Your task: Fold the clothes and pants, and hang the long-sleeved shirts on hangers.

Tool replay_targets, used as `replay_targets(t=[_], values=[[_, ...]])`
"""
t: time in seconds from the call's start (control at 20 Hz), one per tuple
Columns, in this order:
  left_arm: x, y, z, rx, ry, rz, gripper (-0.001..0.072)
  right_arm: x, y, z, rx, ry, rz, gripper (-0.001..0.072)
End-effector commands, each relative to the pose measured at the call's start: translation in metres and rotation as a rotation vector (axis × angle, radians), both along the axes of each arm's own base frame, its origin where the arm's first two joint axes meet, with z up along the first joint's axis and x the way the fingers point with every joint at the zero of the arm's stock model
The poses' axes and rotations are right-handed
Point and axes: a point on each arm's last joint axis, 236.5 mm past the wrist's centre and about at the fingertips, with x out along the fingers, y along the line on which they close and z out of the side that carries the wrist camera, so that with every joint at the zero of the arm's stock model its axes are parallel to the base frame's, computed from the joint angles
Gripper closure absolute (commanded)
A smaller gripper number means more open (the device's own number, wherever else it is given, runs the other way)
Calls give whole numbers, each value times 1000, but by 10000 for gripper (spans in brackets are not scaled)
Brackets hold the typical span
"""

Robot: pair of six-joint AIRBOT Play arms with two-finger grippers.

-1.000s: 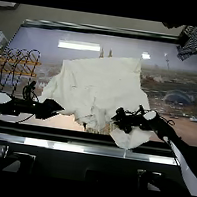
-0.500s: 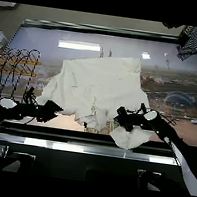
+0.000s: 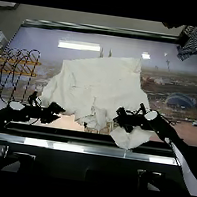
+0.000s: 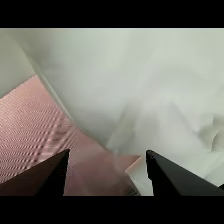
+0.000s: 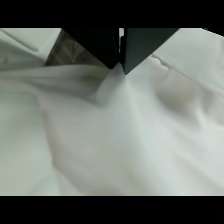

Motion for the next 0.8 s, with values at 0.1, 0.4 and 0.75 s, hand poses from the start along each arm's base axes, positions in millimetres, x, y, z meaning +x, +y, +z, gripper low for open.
replay_targets(t=[0.1,0.4,0.75], values=[[27,-2,0,-1,-40,82,153,-4,1,1,4,10,18,675],[29,-13,-8,-4,-13,44,688,-4,1,2,4,6,18,675],[-29,-40,23,-69,33,-286,692,-41,-26,28,-134,15,133,676]])
